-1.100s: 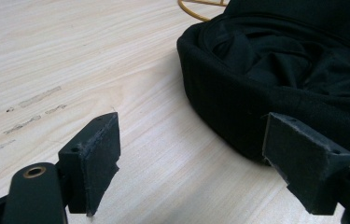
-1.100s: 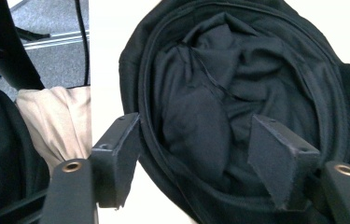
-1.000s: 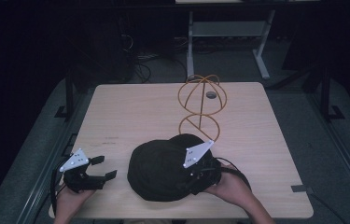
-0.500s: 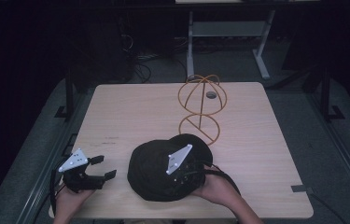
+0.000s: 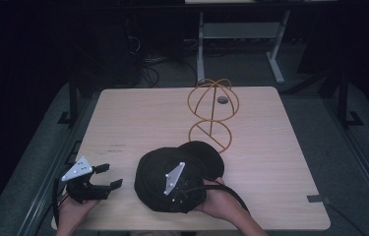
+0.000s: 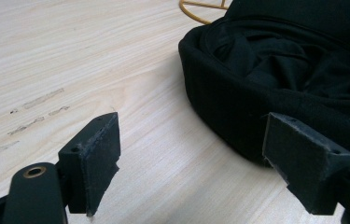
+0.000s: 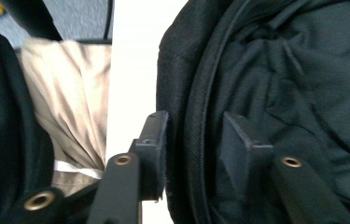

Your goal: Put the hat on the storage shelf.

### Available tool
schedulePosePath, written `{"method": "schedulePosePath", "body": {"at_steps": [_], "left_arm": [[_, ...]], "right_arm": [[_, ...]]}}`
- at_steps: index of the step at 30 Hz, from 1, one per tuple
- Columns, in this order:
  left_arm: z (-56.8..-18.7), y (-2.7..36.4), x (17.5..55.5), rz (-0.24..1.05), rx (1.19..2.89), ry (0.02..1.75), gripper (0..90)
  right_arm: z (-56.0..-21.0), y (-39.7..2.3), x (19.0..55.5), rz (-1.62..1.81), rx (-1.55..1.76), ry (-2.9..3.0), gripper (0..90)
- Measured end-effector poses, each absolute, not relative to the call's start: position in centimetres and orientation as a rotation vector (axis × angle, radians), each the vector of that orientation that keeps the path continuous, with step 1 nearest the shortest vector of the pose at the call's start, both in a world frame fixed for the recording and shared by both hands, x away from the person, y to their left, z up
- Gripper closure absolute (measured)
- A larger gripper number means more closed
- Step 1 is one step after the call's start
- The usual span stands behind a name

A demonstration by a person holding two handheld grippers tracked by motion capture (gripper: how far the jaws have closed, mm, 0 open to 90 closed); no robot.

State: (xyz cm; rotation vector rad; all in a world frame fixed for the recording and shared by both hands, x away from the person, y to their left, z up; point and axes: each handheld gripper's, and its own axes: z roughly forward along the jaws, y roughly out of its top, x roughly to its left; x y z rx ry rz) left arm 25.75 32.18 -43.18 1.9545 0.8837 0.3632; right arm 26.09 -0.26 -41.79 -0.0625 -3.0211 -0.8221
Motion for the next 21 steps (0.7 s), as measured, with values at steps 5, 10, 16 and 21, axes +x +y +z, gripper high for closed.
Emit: {"method": "schedulePosePath", "body": {"at_steps": [5, 10, 16, 21], "left_arm": [[-43.2, 32.1, 25.8, 0.361, 1.960, 0.883, 18.5], [-43.2, 32.1, 25.8, 0.358, 1.963, 0.879, 18.6], [-42.9, 31.8, 25.6, 0.354, 1.944, 0.861, 18.7], [-42.7, 31.3, 25.4, 0.340, 1.941, 0.833, 18.7]], "right_arm": [[-42.2, 0.4, 25.4, -0.769, -0.013, -3.070, 77.4], [-41.8, 0.1, 25.4, -0.809, -0.045, -3.067, 78.9], [-40.4, -0.7, 25.7, -0.917, -0.110, -3.036, 78.9], [-39.0, -1.6, 26.1, -0.999, -0.153, -2.998, 78.7]]}}
